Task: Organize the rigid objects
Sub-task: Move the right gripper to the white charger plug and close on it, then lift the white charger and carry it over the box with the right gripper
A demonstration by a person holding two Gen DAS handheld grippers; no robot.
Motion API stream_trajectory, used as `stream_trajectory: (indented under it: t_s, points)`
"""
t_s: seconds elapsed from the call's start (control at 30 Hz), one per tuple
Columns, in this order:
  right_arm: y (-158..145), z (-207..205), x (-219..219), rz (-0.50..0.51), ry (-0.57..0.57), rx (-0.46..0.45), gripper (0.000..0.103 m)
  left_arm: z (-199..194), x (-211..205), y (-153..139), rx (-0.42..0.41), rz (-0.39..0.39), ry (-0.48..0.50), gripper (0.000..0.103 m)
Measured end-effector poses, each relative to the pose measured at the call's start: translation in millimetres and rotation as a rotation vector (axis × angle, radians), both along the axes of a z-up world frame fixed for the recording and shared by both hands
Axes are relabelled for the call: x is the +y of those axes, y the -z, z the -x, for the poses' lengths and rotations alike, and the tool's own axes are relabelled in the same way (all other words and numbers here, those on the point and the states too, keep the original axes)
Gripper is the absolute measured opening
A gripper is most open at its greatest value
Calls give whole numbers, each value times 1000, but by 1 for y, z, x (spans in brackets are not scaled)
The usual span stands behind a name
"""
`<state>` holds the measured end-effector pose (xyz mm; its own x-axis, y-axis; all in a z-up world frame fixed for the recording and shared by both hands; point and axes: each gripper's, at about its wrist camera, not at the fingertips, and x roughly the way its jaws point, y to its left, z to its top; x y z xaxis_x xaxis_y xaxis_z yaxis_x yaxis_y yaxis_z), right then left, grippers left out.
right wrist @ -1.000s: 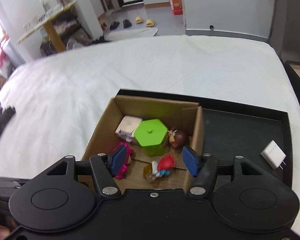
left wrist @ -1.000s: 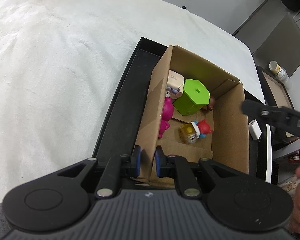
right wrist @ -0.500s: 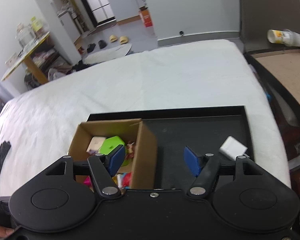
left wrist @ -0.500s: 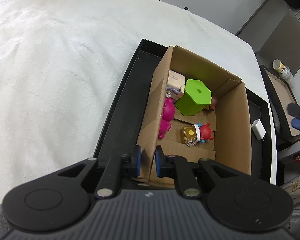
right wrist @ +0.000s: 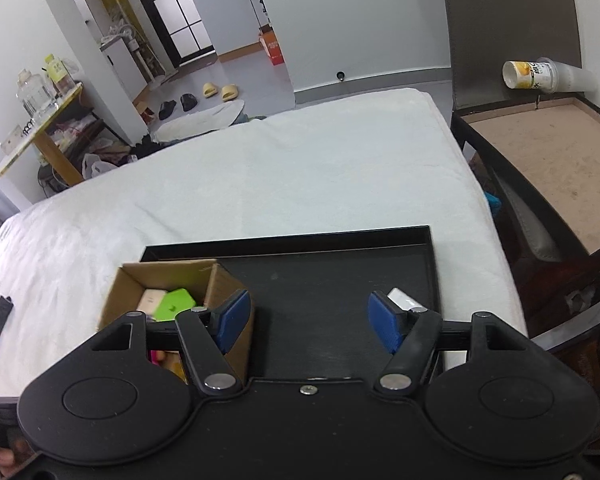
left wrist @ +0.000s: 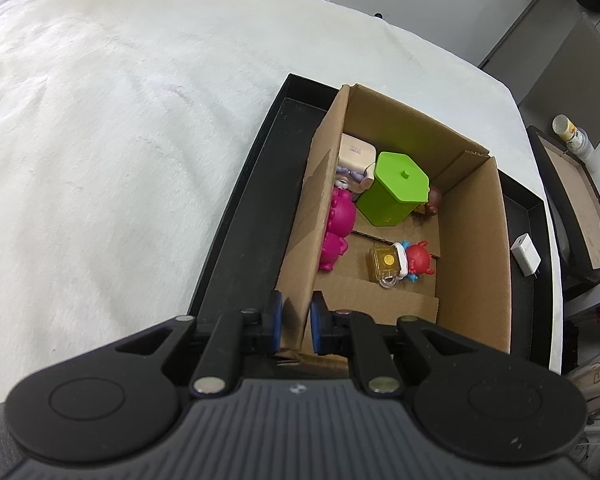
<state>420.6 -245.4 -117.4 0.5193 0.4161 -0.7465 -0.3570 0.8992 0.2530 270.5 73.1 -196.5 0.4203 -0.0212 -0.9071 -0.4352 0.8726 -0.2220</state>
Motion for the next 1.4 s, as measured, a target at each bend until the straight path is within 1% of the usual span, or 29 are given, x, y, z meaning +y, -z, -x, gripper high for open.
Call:
stream_trajectory:
  t_s: [0.17,0.23,0.37,0.47,0.57,0.77,0.97,1.1,1.23,1.3,1.33,1.4]
  points:
    - [10,-12,-8,42,-25,2,65,0,-1,0,1,-6,2,13]
    - [16,-19,-11,44,-32,9,65,-1,-2,1,2,-9,2,13]
    - [28,-30,-13,49,-69,33,59,-1,-3,1,3,-10,2,13]
    - [39,-42,-15,45,-80,71,56,-2,-3,3,5,-13,3,13]
    - [51,-53,-20,23,-88,113,56,-2,-3,3,6,-15,3,13]
    - [73,-71,-25,48,-99,162,55,-3,-3,4,12,-19,0,13]
    - [89,-78,-14,108,-145,169,55,-5,-2,6,17,-21,-5,13]
    - [97,-80,-5,160,-164,155,55,-6,-2,6,19,-21,-6,13]
    - [107,-78,6,256,-183,130,55,-6,-1,8,19,-17,-8,13]
    - [111,-77,9,280,-186,130,49,-6,0,8,20,-13,-10,13]
    - [112,-75,12,298,-191,127,48,-5,0,8,20,-11,-11,13]
    - [114,-71,17,343,-207,117,39,-5,1,8,16,-8,-11,13]
